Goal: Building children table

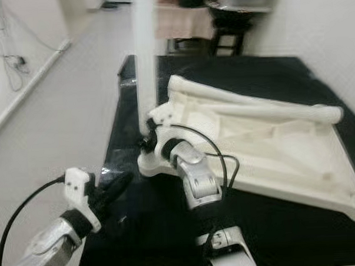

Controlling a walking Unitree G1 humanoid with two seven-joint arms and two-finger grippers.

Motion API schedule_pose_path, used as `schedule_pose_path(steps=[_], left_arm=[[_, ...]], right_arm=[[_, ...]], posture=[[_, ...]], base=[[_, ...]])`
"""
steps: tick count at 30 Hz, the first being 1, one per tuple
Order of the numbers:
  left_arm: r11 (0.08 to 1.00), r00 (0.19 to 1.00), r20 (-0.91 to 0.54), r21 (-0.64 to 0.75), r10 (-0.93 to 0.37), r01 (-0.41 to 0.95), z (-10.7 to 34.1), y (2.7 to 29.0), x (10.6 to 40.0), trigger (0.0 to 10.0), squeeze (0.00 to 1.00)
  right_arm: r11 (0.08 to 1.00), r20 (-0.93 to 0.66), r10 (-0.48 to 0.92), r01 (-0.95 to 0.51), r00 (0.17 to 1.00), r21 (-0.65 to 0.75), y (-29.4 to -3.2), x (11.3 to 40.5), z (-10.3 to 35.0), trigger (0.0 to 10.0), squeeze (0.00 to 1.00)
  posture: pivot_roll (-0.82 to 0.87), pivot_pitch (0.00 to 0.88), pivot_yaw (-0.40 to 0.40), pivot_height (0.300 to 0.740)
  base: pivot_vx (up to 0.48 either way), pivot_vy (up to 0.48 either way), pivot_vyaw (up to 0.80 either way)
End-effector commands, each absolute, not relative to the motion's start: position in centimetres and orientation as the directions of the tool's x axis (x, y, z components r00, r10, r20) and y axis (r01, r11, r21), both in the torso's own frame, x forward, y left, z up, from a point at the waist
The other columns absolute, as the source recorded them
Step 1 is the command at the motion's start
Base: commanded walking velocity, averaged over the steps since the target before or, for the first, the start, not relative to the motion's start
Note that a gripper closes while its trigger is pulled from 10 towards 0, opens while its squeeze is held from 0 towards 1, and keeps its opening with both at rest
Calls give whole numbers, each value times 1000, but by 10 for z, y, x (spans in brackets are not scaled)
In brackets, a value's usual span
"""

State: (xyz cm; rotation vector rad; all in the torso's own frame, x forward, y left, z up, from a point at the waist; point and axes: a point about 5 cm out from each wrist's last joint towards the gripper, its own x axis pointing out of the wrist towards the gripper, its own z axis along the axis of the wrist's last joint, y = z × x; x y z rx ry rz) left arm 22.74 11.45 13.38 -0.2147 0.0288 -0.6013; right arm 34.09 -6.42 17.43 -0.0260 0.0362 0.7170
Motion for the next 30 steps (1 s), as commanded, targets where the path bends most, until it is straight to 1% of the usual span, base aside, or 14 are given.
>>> schedule_pose_path(steps=[1,2,5,6,7,9,10,11,15,16,18,19,27,30], left_arm=[[814,833,20,-202,-553,545,130,117,227,10000,0],[815,834,21,-202,-551,543,130,118,228,10000,0],[810,830,20,-209,-557,548,131,118,228,10000,0],[809,830,20,-210,-558,549,131,118,228,10000,0],[809,830,20,-210,-558,549,131,118,228,10000,0],[808,829,20,-210,-559,550,131,118,228,10000,0],[808,829,20,-210,-559,550,131,118,228,10000,0],[807,828,21,-211,-560,551,132,117,228,10000,0],[806,828,25,-211,-561,553,132,114,227,10000,0],[806,828,26,-211,-560,552,132,114,226,10000,0],[807,828,26,-211,-560,552,132,113,226,10000,0],[807,828,27,-212,-559,552,133,113,225,10000,0],[806,829,29,-215,-559,551,133,112,224,10000,0],[806,829,29,-216,-559,551,133,112,223,10000,0]], right_arm=[[729,-56,683,-684,728,9,-58,339,173,10000,596],[697,-45,717,-716,696,27,-58,339,177,10000,0],[572,-34,820,-820,571,3,-68,332,190,10000,0],[508,-40,860,-861,508,-10,-75,330,192,10000,0],[508,-40,860,-861,508,-10,-75,330,192,10000,0],[390,-58,919,-921,390,-2,-86,326,194,10000,0],[390,-58,919,-921,390,-2,-86,326,194,10000,0],[328,-72,943,-945,326,9,-94,325,194,10000,0],[308,-86,949,-951,305,31,-114,345,193,10000,0],[309,-69,950,-950,306,38,-117,350,196,3765,0],[306,-55,951,-951,304,43,-118,353,197,3765,0],[293,-39,956,-954,291,58,-119,354,199,0,0],[254,-25,967,-961,253,105,-124,355,199,0,0],[265,-55,964,-958,261,106,-130,350,191,0,0]], posture=[[53,52,-58,740],[53,52,-57,740],[58,52,-52,740],[58,52,-52,740],[58,52,-52,740],[61,56,-51,740],[61,56,-51,740],[62,58,-54,740],[73,66,-59,740],[75,68,-62,740],[75,68,-62,740],[77,73,-63,740],[73,84,-65,740],[69,94,-67,740]], base=[[0,0,0],[0,0,0],[0,0,0],[0,0,0],[0,0,0],[0,0,0],[0,0,0],[0,0,0],[0,0,0],[0,0,0],[0,0,0],[0,0,0],[0,0,0],[0,0,0]])
